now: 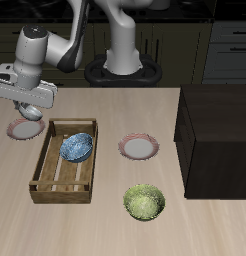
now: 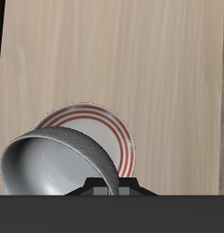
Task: Place the white bowl on the off-center plate and place the green bowl on top of the wooden shelf
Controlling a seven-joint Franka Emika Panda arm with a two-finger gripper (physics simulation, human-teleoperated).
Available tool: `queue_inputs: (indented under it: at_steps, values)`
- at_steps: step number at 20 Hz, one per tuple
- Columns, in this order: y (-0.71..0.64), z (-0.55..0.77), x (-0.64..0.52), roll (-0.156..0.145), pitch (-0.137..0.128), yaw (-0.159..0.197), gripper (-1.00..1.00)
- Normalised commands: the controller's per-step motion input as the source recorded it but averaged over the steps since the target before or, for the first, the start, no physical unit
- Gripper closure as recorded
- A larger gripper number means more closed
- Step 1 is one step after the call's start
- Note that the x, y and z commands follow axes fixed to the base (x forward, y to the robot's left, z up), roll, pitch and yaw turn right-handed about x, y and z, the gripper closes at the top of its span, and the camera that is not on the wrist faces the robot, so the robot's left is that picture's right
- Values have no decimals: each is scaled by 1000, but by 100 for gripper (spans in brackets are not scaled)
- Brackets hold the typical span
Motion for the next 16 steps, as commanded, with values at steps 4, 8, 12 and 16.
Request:
queue_inputs:
  at_steps: [4, 8, 12, 16]
  values:
    - [-46, -279, 83, -33, 45, 9, 100]
    - [-33, -317, 52, -30, 42, 13, 100]
    - [17, -189, 27, -44, 34, 3, 100]
    - [-10, -127, -22, -69, 38, 35, -100]
